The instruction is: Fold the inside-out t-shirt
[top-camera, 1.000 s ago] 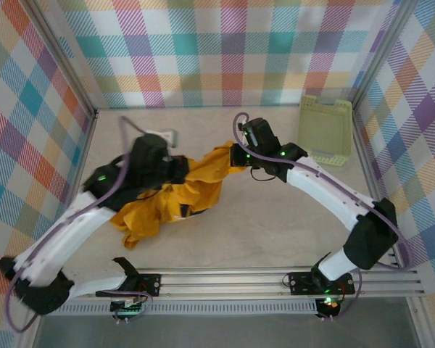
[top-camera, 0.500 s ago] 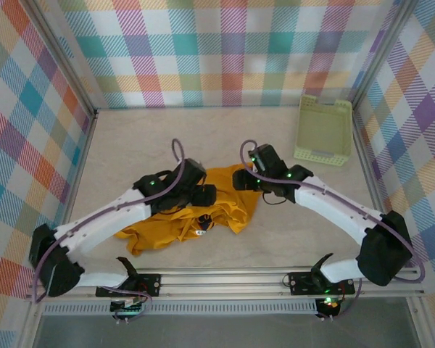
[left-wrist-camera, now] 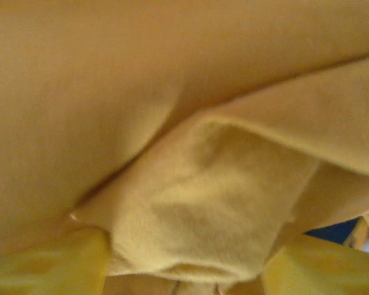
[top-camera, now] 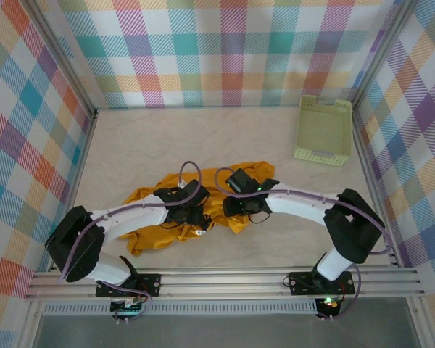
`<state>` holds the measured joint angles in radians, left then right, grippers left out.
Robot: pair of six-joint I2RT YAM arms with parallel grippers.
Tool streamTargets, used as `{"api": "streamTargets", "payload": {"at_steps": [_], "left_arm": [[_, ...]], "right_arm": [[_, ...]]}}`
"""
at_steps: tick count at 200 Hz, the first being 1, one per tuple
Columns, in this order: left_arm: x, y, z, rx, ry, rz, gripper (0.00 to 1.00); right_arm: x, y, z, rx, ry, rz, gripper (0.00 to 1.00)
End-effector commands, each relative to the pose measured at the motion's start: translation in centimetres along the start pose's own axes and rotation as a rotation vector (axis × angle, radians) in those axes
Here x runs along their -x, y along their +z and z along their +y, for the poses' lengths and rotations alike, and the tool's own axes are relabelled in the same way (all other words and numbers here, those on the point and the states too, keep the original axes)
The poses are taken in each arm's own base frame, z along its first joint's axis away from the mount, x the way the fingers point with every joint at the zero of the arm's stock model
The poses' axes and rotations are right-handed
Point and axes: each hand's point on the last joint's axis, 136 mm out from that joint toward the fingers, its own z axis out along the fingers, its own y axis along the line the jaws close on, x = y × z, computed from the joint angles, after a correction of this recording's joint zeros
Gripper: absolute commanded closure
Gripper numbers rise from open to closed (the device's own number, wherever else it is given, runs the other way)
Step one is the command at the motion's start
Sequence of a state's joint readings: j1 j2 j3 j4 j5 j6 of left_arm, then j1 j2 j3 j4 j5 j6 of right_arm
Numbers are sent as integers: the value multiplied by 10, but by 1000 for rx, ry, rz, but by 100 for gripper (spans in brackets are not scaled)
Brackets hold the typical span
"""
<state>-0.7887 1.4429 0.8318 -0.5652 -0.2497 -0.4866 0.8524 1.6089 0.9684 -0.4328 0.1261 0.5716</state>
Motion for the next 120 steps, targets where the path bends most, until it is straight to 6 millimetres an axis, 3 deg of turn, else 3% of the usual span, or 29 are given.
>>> {"api": "streamTargets", "payload": {"at_steps": [1,16,32,47,82,103,120], "left_arm": [[43,-14,-2,4,-37,-131,62],[55,-25,4,42,-26,-165,84],[63,-41,5,34,-8,-200,100],[68,-57,7,14,3,-232,100],[73,-124,-6,-144,39,-366,100],[69,-159,-15,-267,53,-422,100],[63,-167,-21,-330,60,-421,100]], "right_arm": [[3,-8,-7,-52,11,-8,59],[6,-24,-11,-57,-18,-46,78],[9,-45,-13,-43,-61,-96,93],[11,-65,-13,-17,-97,-140,100],[20,-106,-23,28,-96,-223,100],[36,-113,-40,49,-31,-244,100],[53,-109,-50,71,9,-229,99]]}}
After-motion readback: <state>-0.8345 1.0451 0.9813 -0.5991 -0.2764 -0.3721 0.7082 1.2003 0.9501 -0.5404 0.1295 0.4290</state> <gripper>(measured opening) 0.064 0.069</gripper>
